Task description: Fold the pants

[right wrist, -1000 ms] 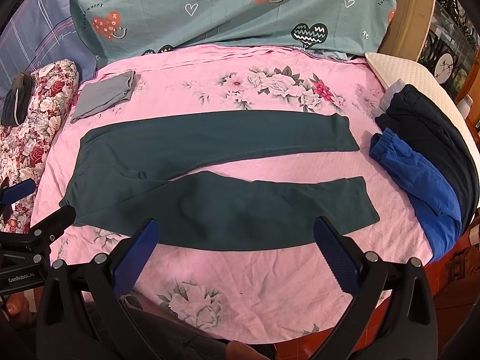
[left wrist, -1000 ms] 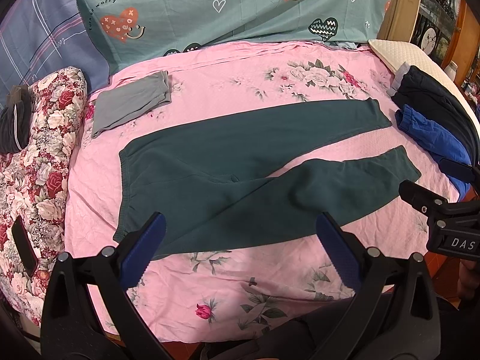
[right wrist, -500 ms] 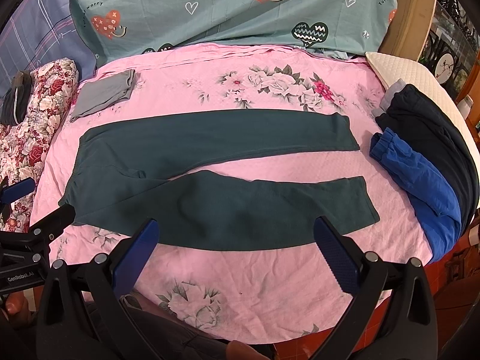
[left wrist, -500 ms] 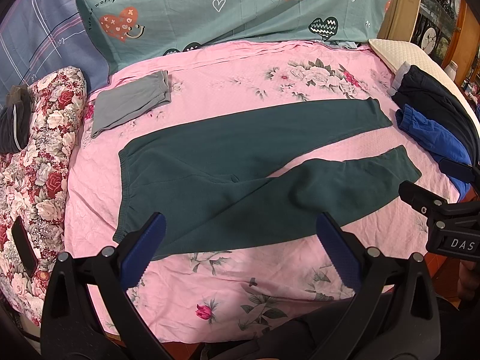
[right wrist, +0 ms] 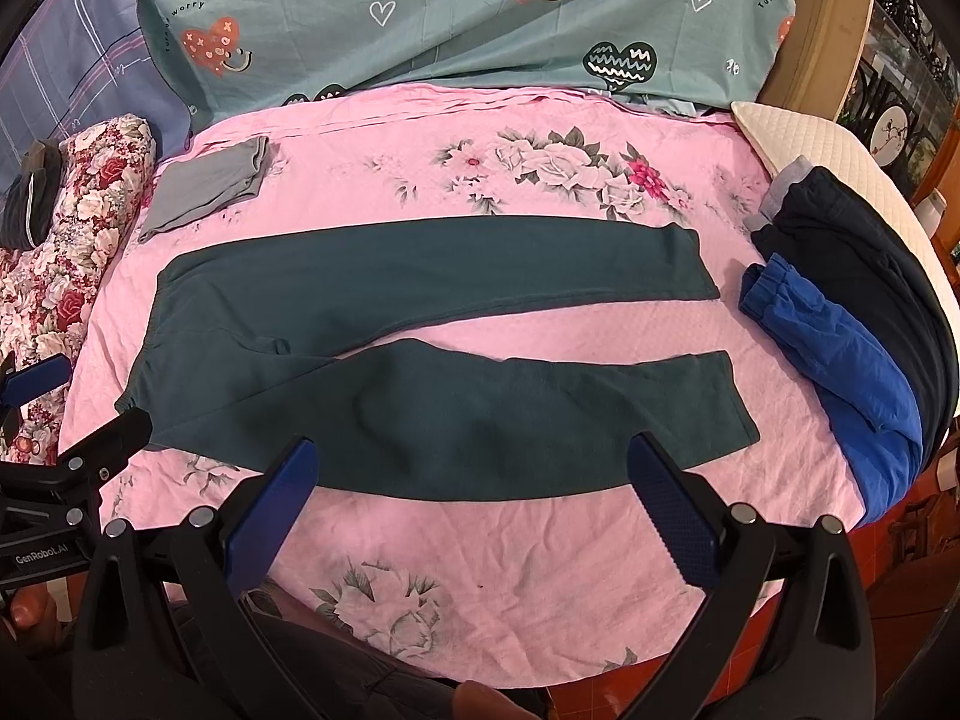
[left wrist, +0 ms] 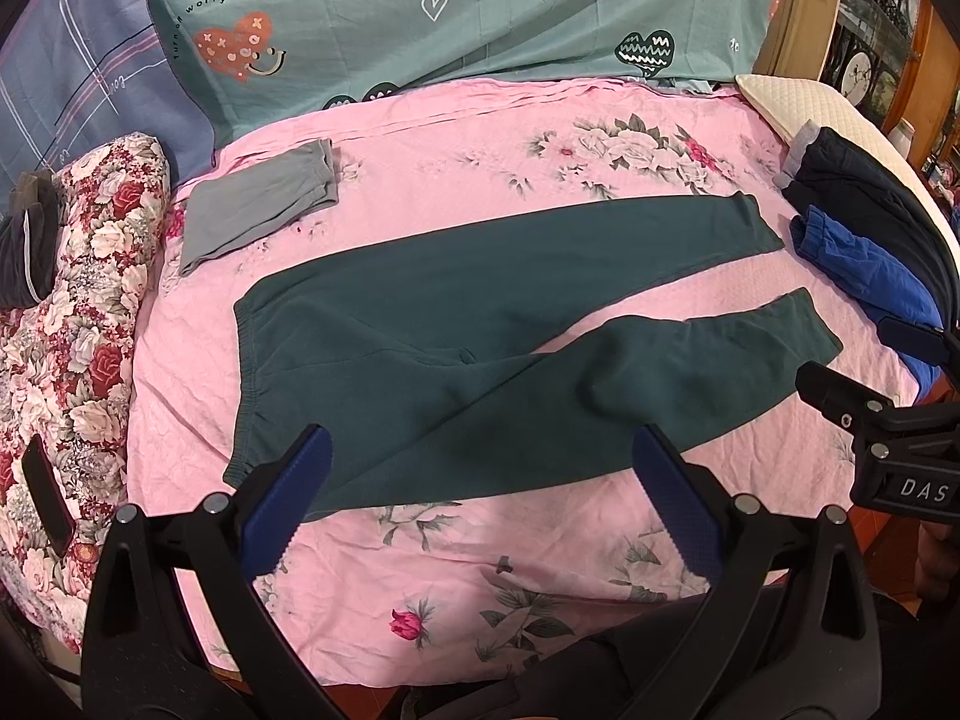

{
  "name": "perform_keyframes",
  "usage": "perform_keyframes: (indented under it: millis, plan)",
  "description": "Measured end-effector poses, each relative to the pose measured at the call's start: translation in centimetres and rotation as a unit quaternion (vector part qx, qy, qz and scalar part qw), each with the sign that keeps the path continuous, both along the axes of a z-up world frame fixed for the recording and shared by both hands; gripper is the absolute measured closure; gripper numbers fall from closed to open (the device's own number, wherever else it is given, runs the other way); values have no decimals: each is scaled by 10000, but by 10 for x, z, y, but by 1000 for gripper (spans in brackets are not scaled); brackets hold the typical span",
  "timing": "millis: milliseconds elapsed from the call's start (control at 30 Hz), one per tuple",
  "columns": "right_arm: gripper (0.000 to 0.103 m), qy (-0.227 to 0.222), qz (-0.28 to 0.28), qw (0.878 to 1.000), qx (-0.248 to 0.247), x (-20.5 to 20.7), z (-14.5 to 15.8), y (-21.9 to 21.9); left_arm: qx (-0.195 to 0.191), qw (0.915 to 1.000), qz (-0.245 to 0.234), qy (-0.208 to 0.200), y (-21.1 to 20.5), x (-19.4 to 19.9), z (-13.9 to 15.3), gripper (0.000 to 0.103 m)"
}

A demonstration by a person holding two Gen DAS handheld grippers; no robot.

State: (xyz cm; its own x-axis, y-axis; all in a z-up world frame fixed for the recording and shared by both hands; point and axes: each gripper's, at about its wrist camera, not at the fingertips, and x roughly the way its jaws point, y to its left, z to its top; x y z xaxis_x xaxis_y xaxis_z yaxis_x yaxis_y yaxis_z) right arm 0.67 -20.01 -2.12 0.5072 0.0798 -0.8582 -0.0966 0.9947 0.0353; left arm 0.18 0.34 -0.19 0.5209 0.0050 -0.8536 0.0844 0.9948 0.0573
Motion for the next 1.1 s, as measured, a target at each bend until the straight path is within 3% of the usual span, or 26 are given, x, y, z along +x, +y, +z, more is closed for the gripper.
perform_keyframes:
  millis: [467, 733, 800, 867, 967, 1033, 1100]
  plan:
    - [1, 111, -26, 9999, -10, 3, -5, -1, 24, 10000, -40, 79, -7, 0, -12, 2]
    - [1, 263, -78, 9996, 8, 10, -35, -19, 83, 9993, 269, 244, 7, 11, -23, 2]
    - [1, 102, -261, 9996, -50, 13, -45, -40, 187, 9987, 388, 282, 14, 14, -25, 2]
    - [1, 39, -846, 9963, -157, 18, -62, -85, 249, 9978, 523, 318, 23, 17, -26, 2]
    - [1, 349, -1844, 9821, 181, 23, -92, -158, 409, 9950, 841, 346, 42, 20, -28, 2]
    - [7, 512, -2394, 9687, 407, 23, -111, -203, 456, 9923, 1076, 401, 55, 22, -29, 2]
    - [20, 596, -2669, 9605, 508, 26, -126, -233, 455, 9888, 1338, 476, 72, 24, -30, 2]
